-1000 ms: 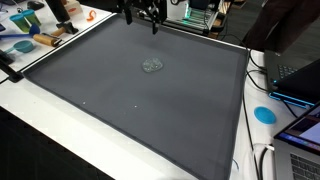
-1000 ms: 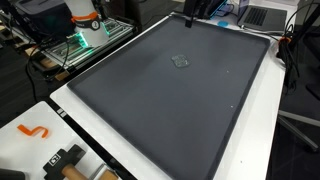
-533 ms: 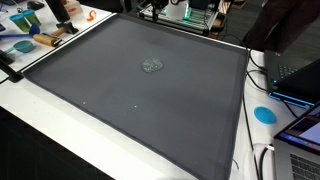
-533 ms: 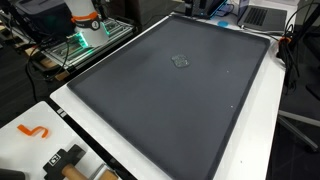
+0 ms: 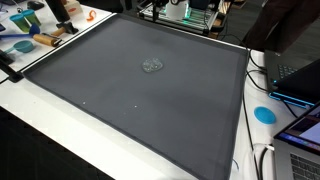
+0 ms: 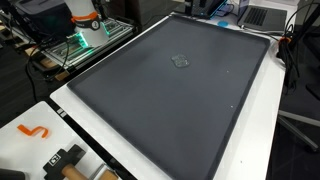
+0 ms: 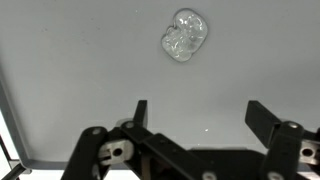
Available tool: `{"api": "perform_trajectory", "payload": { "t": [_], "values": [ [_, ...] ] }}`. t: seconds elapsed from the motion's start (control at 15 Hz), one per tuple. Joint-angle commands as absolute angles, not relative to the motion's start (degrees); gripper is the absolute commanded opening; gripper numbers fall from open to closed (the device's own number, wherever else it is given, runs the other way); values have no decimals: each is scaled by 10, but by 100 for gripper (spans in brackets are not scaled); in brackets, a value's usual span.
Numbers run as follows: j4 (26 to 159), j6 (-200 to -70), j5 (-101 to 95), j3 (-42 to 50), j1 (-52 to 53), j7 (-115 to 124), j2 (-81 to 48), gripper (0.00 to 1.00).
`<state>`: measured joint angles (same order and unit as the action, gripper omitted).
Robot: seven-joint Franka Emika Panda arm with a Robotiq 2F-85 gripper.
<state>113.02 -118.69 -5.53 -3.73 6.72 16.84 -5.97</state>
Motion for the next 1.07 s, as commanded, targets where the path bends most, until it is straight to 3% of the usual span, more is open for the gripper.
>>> {"api": "perform_trajectory", "payload": {
  "t": [0.0, 0.27, 1.0],
  "values": [
    [1119, -1182, -27, -38, 64, 213, -74, 100],
    [1136, -1229, -2, -38, 68, 277, -91, 100],
    [1171, -1261, -26, -49, 54, -69, -141, 100]
  ]
}}
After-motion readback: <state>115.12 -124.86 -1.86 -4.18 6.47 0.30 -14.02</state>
